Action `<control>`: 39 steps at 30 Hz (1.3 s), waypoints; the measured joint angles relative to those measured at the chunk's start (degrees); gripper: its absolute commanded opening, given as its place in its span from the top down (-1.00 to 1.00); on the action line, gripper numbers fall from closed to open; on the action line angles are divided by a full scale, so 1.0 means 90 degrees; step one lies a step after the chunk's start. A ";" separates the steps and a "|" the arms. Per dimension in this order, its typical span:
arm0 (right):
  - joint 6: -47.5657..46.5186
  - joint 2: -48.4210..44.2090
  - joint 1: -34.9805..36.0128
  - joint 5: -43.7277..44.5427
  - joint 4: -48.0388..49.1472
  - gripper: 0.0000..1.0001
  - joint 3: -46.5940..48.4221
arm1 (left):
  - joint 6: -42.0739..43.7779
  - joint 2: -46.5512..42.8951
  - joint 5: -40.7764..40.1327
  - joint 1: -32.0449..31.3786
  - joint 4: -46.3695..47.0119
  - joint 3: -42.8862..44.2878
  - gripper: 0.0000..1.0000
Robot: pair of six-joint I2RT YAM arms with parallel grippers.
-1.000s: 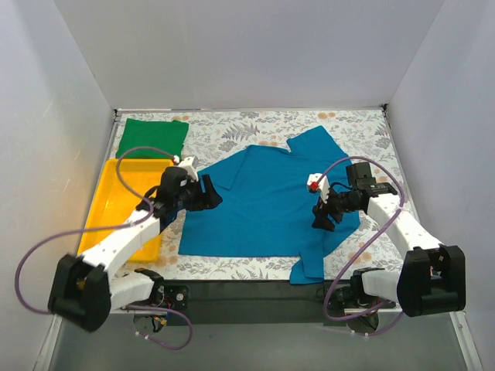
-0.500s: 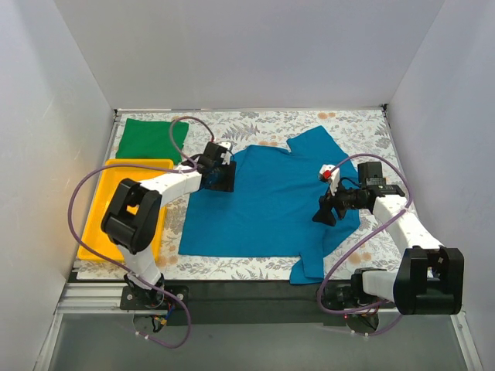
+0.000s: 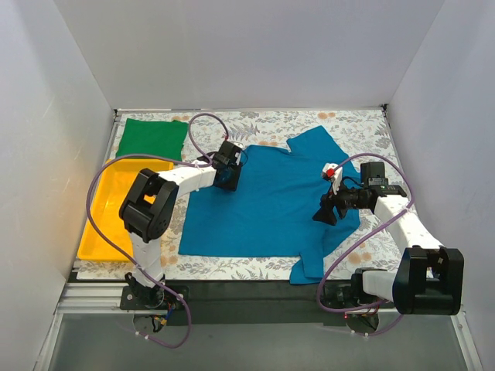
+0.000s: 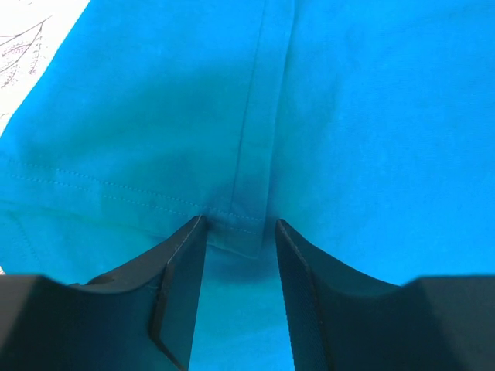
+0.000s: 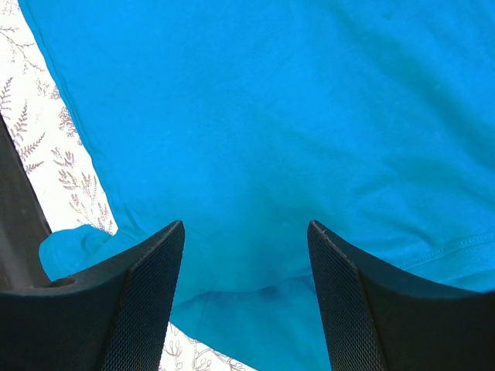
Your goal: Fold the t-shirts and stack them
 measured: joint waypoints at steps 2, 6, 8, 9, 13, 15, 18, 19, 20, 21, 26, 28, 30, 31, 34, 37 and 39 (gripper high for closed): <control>0.0000 0.0000 0.0000 -0.0005 0.0002 -0.43 0.0000 | 0.0034 0.0000 -0.0090 -0.0034 -0.0027 0.0000 0.31; 0.0005 0.0000 -0.0002 -0.0019 0.0002 -0.43 0.0000 | 0.0080 0.0002 -0.0240 -0.0087 -0.0053 0.0010 0.53; 0.0012 0.0000 -0.0007 -0.0027 0.0002 -0.43 0.0000 | 0.0109 0.0002 -0.0294 -0.0095 -0.0078 0.0032 0.67; 0.0017 0.0005 -0.0012 -0.0034 0.0002 -0.43 0.0000 | 0.0126 0.0002 -0.0323 -0.0102 -0.0080 0.0044 0.76; 0.0022 0.0044 -0.0027 -0.0049 0.0005 -0.43 0.0000 | 0.0204 0.0002 -0.0398 -0.0121 -0.0104 0.0092 1.00; 0.0022 0.0053 -0.0029 -0.0049 0.0005 -0.43 0.0000 | 0.0240 0.0002 -0.0466 -0.0121 -0.0121 0.0119 1.00; 0.0022 0.0053 -0.0029 -0.0049 0.0005 -0.43 0.0000 | 0.0355 0.0002 -0.0665 -0.0117 -0.0138 0.0199 1.00; 0.0022 0.0053 -0.0029 -0.0049 0.0005 -0.43 0.0000 | 0.0401 0.0015 -0.0741 -0.0092 -0.0165 0.0277 1.00; 0.0024 0.0053 -0.0029 -0.0051 0.0005 -0.43 0.0000 | 0.0459 0.0034 -0.0823 -0.0073 -0.0180 0.0384 1.00; 0.0024 0.0053 -0.0032 -0.0051 0.0005 -0.43 0.0000 | 0.0505 0.0075 -0.0911 -0.0041 -0.0194 0.0539 1.00; 0.0024 0.0053 -0.0032 -0.0063 0.0005 -0.43 0.0000 | 0.0746 0.0704 -0.1494 0.0379 -0.0134 0.1872 0.56; 0.0024 0.0053 -0.0032 -0.0092 0.0002 -0.43 0.0000 | 0.0821 0.1059 -0.1795 0.0595 -0.0129 0.2450 -0.07; 0.0022 0.0049 -0.0085 -0.0136 0.0002 -0.43 -0.0002 | 0.0787 0.1430 -0.2004 0.0763 -0.0109 0.3026 -0.15; 0.0022 0.0039 -0.0146 -0.0141 0.0005 -0.43 -0.0007 | 0.0763 0.1571 -0.2098 0.0840 -0.0119 0.3247 -0.25; 0.0022 0.0005 -0.0279 -0.0143 0.0002 -0.43 -0.0017 | 0.0665 0.1649 -0.2458 0.0945 -0.0151 0.3385 -0.22; 0.0019 -0.0015 -0.0321 -0.0143 0.0002 -0.43 -0.0017 | 0.0563 0.1418 -0.2489 0.0964 -0.0027 0.3135 -0.20; 0.0017 -0.0015 -0.0321 -0.0146 0.0002 -0.43 -0.0017 | 0.0561 0.1018 -0.2237 0.0976 0.0049 0.2730 -0.21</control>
